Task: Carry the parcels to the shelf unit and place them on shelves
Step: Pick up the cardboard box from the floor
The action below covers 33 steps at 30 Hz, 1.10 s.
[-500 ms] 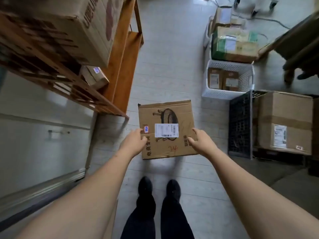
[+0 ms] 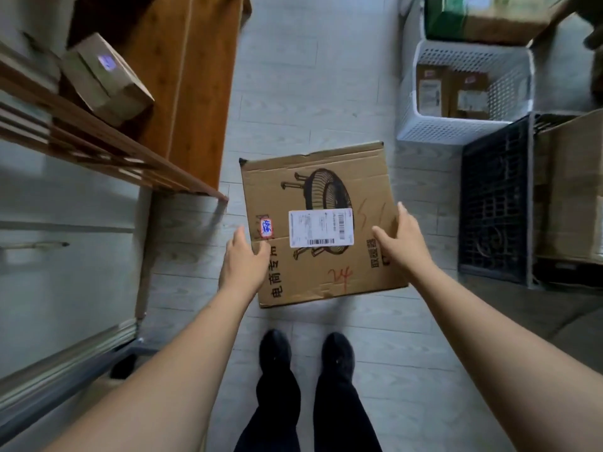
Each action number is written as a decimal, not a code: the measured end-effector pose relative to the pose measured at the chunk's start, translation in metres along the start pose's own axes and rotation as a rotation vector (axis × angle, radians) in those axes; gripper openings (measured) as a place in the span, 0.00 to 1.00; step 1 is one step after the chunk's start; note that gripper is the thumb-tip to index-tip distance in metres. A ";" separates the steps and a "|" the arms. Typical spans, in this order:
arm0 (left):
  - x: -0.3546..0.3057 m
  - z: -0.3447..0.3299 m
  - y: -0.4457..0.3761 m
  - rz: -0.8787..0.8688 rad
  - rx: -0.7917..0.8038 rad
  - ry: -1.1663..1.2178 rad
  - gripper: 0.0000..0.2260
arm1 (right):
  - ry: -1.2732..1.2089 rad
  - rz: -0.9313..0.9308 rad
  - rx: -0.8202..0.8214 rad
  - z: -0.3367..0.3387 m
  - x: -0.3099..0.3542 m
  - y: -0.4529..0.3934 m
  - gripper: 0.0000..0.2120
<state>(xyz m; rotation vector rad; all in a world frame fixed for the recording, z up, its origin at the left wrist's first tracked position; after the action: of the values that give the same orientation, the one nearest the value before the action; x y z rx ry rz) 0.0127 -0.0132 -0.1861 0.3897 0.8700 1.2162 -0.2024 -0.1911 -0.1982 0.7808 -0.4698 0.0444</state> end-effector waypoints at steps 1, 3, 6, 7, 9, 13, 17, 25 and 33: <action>0.003 -0.007 -0.007 0.028 0.022 0.039 0.32 | -0.049 -0.019 0.000 -0.006 -0.004 -0.008 0.41; 0.008 -0.023 -0.015 0.082 0.076 0.102 0.35 | -0.139 -0.073 0.016 -0.018 -0.016 -0.016 0.45; 0.016 -0.038 -0.027 0.149 0.083 0.196 0.35 | -0.239 -0.124 0.018 -0.035 -0.037 -0.026 0.48; 0.018 -0.040 -0.031 0.172 0.087 0.243 0.34 | -0.284 -0.139 0.013 -0.038 -0.040 -0.028 0.47; 0.025 -0.043 -0.040 0.201 0.116 0.372 0.26 | -0.383 -0.159 -0.014 -0.040 -0.040 -0.031 0.39; 0.036 -0.044 -0.044 0.211 0.154 0.503 0.24 | -0.528 -0.170 -0.003 -0.053 -0.048 -0.030 0.21; 0.042 -0.041 -0.031 0.214 0.161 0.526 0.27 | -0.577 -0.197 -0.001 -0.064 -0.054 -0.013 0.22; 0.042 -0.002 0.010 0.189 0.186 0.525 0.37 | -0.627 -0.220 0.034 -0.039 -0.036 0.054 0.22; -0.030 0.103 0.115 0.084 0.181 0.587 0.20 | -0.650 -0.193 0.030 0.047 0.024 0.147 0.21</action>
<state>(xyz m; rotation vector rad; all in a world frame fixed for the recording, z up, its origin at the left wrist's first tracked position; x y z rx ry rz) 0.0134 0.0159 -0.0318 0.2127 1.4862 1.3569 -0.2296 -0.1213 -0.0614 0.8610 -1.0066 -0.3935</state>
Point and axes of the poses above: each hand's wrist, its own y-axis away from the middle knuckle, its own z-axis out of the back of the hand, x = y × z, the point moved 1 cm from there along -y, towards the middle knuckle, and after that the axes turned 1 degree about x, right-handed, at the moved point
